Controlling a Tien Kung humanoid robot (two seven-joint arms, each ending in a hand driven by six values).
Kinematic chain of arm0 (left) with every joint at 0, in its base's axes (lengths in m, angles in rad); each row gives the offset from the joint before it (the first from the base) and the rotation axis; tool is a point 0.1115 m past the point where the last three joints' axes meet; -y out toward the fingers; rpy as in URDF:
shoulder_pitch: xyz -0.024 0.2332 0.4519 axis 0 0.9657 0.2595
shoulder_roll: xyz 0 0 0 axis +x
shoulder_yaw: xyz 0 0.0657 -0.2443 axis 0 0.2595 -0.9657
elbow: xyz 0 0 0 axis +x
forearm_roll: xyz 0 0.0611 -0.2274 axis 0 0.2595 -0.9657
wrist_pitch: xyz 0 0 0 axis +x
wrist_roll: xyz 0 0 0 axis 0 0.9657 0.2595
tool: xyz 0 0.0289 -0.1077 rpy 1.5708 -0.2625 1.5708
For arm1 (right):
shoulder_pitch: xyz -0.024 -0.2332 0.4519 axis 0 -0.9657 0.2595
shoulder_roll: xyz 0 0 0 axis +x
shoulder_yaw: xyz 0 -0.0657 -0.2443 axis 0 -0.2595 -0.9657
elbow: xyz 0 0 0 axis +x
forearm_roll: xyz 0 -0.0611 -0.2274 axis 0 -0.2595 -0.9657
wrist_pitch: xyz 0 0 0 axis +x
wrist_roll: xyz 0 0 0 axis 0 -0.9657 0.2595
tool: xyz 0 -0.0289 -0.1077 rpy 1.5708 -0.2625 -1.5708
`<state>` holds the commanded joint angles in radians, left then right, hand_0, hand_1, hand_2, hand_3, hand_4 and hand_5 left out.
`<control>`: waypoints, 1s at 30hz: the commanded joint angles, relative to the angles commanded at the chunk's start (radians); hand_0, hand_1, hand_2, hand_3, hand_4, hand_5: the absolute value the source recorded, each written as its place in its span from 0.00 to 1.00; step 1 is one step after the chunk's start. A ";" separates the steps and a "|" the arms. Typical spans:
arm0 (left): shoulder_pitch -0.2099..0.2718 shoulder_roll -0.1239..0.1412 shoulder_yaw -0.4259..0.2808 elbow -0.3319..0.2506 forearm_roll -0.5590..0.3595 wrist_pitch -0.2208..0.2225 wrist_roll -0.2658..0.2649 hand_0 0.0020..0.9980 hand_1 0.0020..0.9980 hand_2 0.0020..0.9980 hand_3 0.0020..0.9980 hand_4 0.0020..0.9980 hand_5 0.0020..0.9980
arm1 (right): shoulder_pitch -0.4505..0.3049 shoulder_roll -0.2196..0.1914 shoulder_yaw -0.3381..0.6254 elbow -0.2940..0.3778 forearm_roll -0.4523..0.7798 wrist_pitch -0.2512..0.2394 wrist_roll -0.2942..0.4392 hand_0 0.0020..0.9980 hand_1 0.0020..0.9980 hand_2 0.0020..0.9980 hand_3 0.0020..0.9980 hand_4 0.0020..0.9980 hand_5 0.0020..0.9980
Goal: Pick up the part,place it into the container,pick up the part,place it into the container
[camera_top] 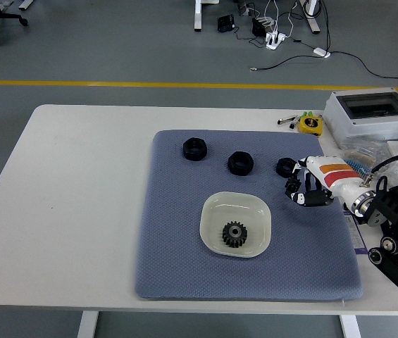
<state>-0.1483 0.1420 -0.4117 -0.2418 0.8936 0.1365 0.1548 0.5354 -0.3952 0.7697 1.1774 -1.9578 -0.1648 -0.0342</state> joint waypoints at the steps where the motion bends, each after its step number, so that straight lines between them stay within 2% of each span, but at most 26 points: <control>1: 0.000 0.000 0.000 0.000 0.001 0.000 0.000 0.70 0.65 0.66 0.58 0.67 0.63 | -0.002 -0.003 -0.003 0.016 -0.004 0.006 -0.001 0.03 0.17 0.28 0.37 0.72 0.29; 9: -0.002 0.000 -0.001 0.000 0.005 -0.002 0.001 0.70 0.65 0.66 0.58 0.67 0.63 | -0.011 -0.022 -0.007 0.137 -0.050 0.049 -0.023 0.02 0.17 0.28 0.37 0.72 0.29; 17: -0.006 0.004 -0.006 0.000 0.014 -0.003 0.002 0.70 0.65 0.66 0.58 0.67 0.63 | -0.015 -0.047 -0.065 0.247 -0.065 0.103 -0.041 0.03 0.17 0.28 0.38 0.72 0.28; 22: -0.008 0.006 -0.004 0.001 0.010 -0.002 0.001 0.70 0.65 0.66 0.58 0.67 0.63 | -0.016 -0.044 -0.110 0.267 -0.060 0.111 -0.041 0.03 0.17 0.29 0.38 0.73 0.28; 26: -0.007 0.006 -0.008 0.001 0.014 -0.003 0.003 0.70 0.65 0.66 0.58 0.67 0.63 | -0.005 -0.012 -0.135 0.240 -0.058 0.109 -0.041 0.04 0.17 0.29 0.38 0.74 0.27; 30: -0.008 0.006 -0.005 0.001 0.011 -0.003 0.002 0.70 0.65 0.66 0.58 0.67 0.63 | 0.003 0.008 -0.160 0.243 -0.053 0.105 -0.038 0.04 0.17 0.29 0.38 0.74 0.27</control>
<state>-0.1559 0.1483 -0.4166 -0.2409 0.9047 0.1339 0.1569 0.5381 -0.3872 0.6094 1.4206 -2.0112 -0.0598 -0.0724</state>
